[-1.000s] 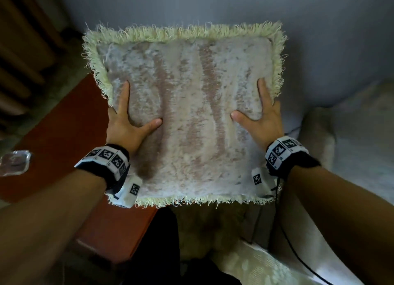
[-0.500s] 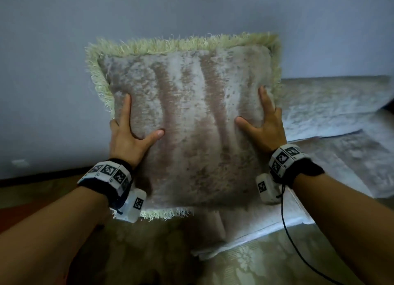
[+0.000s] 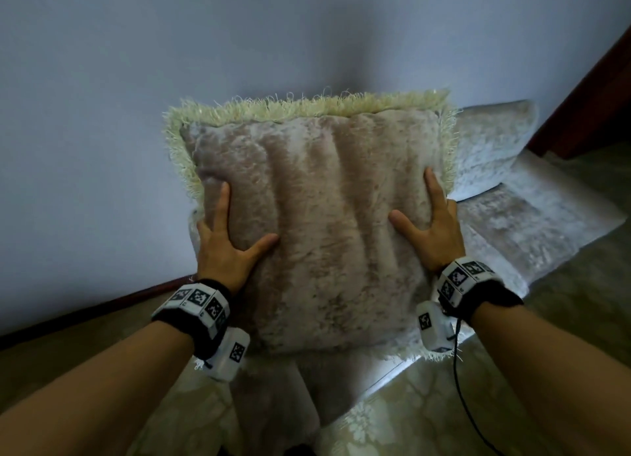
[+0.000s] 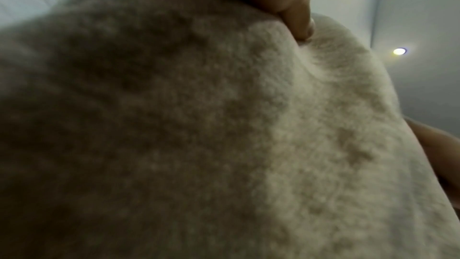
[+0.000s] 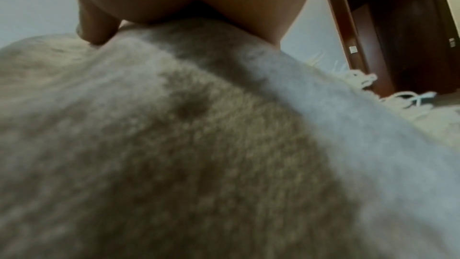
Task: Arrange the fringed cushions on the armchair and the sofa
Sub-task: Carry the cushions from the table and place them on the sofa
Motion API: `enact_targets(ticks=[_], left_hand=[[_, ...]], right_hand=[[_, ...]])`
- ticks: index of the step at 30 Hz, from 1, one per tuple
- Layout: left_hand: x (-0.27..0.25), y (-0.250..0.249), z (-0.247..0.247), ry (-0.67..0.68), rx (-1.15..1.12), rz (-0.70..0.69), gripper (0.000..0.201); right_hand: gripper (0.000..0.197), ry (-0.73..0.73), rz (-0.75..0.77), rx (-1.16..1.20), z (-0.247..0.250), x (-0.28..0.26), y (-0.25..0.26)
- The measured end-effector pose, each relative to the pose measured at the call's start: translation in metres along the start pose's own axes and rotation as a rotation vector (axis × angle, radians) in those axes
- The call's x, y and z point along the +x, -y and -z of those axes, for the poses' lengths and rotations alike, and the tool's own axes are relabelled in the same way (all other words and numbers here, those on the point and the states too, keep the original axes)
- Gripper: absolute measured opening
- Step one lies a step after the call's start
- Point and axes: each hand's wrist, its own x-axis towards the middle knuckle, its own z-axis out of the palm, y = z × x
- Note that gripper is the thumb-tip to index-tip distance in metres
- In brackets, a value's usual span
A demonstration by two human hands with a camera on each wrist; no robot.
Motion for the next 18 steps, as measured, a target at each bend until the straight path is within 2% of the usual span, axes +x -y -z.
enact_targets(ticks=[6, 11, 18], left_hand=[[0.040, 0.012, -0.058, -0.014, 0.005, 0.069, 0.112], [0.074, 0.049, -0.134, -0.093, -0.057, 0.097, 0.126], [0.117, 0.134, -0.253, -0.194, -0.111, 0.349, 0.137]], right_hand=[[0.098, 0.079, -0.010, 0.018, -0.025, 0.074, -0.052], [0.098, 0.241, -0.013, 0.061, -0.073, 0.154, -0.129], [0.111, 0.502, -0.007, 0.120, -0.164, 0.247, -0.259]])
